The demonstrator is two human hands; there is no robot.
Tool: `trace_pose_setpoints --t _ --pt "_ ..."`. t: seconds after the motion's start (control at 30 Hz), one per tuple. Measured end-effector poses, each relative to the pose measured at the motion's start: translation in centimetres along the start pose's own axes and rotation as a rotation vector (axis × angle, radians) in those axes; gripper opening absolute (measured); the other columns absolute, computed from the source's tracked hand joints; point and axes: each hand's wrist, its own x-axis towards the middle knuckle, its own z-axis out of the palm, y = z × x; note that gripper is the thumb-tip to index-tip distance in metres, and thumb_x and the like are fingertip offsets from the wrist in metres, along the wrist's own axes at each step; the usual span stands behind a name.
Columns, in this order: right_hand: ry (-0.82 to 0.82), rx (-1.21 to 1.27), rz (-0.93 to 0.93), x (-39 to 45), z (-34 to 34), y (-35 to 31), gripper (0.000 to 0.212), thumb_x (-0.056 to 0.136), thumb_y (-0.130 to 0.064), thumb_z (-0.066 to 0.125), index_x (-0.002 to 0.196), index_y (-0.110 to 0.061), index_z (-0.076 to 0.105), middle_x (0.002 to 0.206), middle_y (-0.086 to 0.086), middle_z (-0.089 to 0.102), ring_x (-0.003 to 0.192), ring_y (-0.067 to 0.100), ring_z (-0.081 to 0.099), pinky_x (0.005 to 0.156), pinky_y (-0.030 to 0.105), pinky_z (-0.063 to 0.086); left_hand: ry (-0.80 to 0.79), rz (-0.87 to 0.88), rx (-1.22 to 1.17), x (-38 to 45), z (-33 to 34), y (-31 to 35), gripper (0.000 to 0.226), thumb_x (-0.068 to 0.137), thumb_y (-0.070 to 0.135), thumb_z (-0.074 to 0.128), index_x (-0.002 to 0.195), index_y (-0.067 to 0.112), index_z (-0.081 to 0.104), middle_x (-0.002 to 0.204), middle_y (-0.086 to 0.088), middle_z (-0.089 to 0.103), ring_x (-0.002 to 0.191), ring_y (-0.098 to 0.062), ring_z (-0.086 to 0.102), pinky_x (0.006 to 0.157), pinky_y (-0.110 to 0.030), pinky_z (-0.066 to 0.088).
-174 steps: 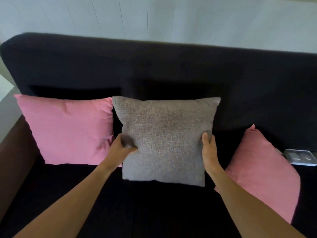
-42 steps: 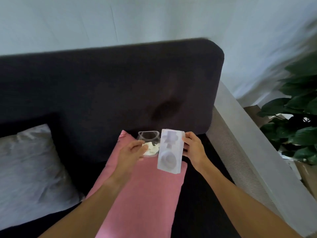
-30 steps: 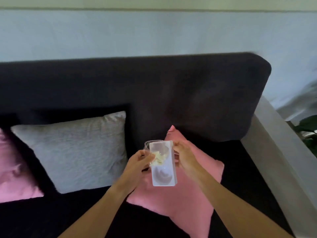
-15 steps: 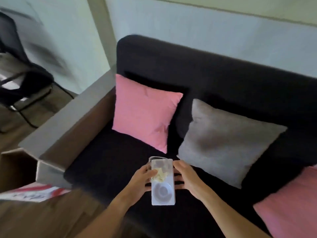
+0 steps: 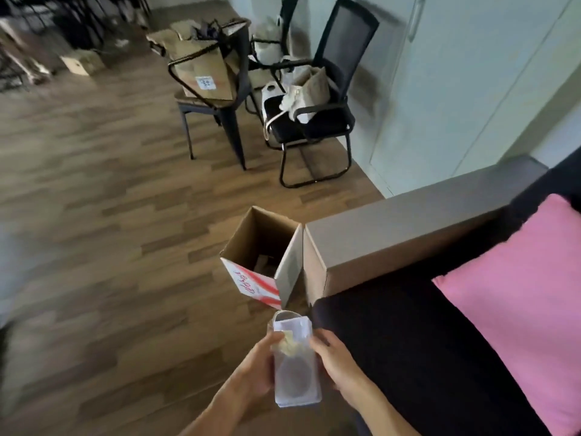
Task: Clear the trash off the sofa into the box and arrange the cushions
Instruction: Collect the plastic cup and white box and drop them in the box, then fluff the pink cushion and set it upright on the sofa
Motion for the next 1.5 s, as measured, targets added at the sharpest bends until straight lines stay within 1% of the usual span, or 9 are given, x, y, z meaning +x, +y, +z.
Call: trace_pose_setpoints --t 0.23,0.33,0.4,0.5,0.63,0.83,1.03,1.3,1.5 --pt "-0.021 0.017 0.182 7.8 6.2 -7.9 0.036 0.098 -0.033 0.056 0.131 -0.023 0.044 0.122 0.004 0.053 0.103 0.023 0.056 0.087 0.048 0.058 0.239 -0.017 -0.086 6.7 -8.3 10.7 0.077 0.08 0.048 0.074 0.143 0.01 0.049 0.141 -0.025 0.056 0.129 -0.042 0.055 0.091 -0.048 0.056" --pt "0.037 0.089 0.098 12.0 7.3 -10.4 0.038 0.099 -0.028 0.055 0.135 -0.017 0.049 0.123 0.008 0.058 0.104 0.023 0.06 0.077 0.041 0.061 0.304 -0.036 -0.061 9.7 -9.3 15.6 0.09 0.064 0.057 0.082 0.137 0.011 0.056 0.131 -0.021 0.065 0.113 -0.039 0.066 0.073 -0.041 0.059" --pt "0.05 0.125 0.032 14.6 7.5 -12.5 0.034 0.099 -0.028 0.055 0.131 -0.018 0.052 0.128 0.011 0.059 0.109 0.027 0.062 0.073 0.034 0.059 0.31 0.024 -0.027 10.7 -8.7 18.8 0.084 0.066 0.061 0.08 0.131 0.012 0.061 0.125 -0.02 0.068 0.11 -0.038 0.067 0.086 -0.044 0.058" --pt "0.054 0.043 -0.084 17.1 7.1 -15.0 0.036 0.099 -0.036 0.05 0.132 -0.023 0.048 0.133 0.011 0.055 0.112 0.025 0.056 0.089 0.035 0.049 0.383 0.105 0.087 11.8 -8.1 22.3 0.072 0.073 0.065 0.073 0.126 0.019 0.053 0.121 -0.015 0.059 0.103 -0.038 0.066 0.096 -0.049 0.053" --pt "0.017 -0.029 -0.1 17.3 6.5 -15.1 0.032 0.101 -0.04 0.046 0.131 -0.028 0.047 0.119 -0.001 0.051 0.104 0.014 0.05 0.094 0.033 0.044 0.554 0.122 0.267 12.5 -8.7 22.5 0.05 0.085 0.052 0.068 0.119 0.018 0.055 0.12 -0.011 0.058 0.102 -0.035 0.068 0.084 -0.047 0.059" --pt "0.074 -0.107 -0.084 13.9 4.0 -10.5 0.015 0.1 -0.026 0.052 0.094 -0.019 0.063 0.108 0.01 0.071 0.097 0.023 0.07 0.068 0.028 0.058 0.487 0.027 0.677 11.1 -6.2 15.8 0.019 0.093 0.016 0.059 0.097 0.0 0.066 0.065 -0.004 0.068 0.053 -0.025 0.06 0.048 -0.03 0.049" --pt "0.253 -0.039 -0.093 6.4 -3.2 -3.3 0.039 0.097 -0.017 0.054 0.059 -0.008 0.056 0.047 0.005 0.054 0.041 0.014 0.053 0.05 0.031 0.047 0.218 0.035 0.918 8.5 3.6 7.4 0.009 0.094 0.018 0.061 0.093 0.013 0.068 0.071 -0.004 0.065 0.055 -0.016 0.063 0.049 -0.026 0.053" --pt "0.762 0.114 0.061 -12.1 -20.5 13.2 0.032 0.087 -0.027 0.053 0.058 -0.016 0.042 0.05 0.0 0.041 0.049 0.019 0.042 0.053 0.04 0.044 -0.159 -0.044 1.052 6.5 21.1 -7.4 0.01 0.095 0.013 0.06 0.09 0.011 0.069 0.074 -0.004 0.063 0.058 -0.016 0.057 0.052 -0.03 0.044" --pt "1.085 0.243 0.23 -28.0 -31.9 28.5 0.019 0.091 -0.025 0.053 0.075 -0.018 0.06 0.066 -0.003 0.059 0.063 0.016 0.057 0.067 0.042 0.056 -0.426 -0.096 1.204 2.2 34.3 -22.5 0.012 0.094 0.011 0.06 0.096 0.006 0.071 0.076 -0.006 0.064 0.061 -0.017 0.058 0.055 -0.032 0.046"
